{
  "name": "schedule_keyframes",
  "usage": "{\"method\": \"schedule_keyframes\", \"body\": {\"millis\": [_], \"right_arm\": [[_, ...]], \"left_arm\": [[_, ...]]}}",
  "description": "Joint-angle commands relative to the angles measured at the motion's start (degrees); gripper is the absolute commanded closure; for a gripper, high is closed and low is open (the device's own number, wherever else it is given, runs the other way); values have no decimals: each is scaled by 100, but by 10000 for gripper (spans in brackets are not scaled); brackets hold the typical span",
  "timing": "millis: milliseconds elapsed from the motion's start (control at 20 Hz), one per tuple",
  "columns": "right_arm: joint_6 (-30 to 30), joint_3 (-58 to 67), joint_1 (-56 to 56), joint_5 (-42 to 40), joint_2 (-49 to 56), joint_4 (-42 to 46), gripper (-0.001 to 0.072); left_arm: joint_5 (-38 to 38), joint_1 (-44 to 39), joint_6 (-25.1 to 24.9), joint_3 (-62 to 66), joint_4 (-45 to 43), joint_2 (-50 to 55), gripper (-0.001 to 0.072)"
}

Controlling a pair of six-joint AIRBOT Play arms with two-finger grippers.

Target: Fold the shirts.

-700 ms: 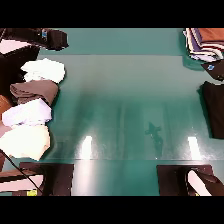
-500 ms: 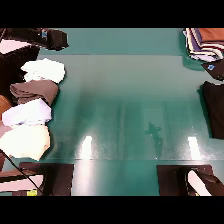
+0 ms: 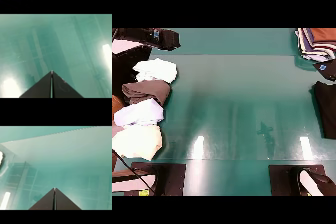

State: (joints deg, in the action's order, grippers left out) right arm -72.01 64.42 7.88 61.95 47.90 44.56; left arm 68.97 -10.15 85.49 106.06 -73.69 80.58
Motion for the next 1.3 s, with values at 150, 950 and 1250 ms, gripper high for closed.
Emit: {"method": "schedule_keyframes", "body": {"millis": [150,950,1250], "right_arm": [[0,0,-7,4,-2,2,694],[0,0,-7,-39,-2,7,694],[0,0,-7,-55,-2,11,694]], "left_arm": [[-435,2,0,7,334,0,683],[-1080,986,479,-660,-2087,2100,62],[-1305,1318,562,-660,-2098,2566,62]]}}
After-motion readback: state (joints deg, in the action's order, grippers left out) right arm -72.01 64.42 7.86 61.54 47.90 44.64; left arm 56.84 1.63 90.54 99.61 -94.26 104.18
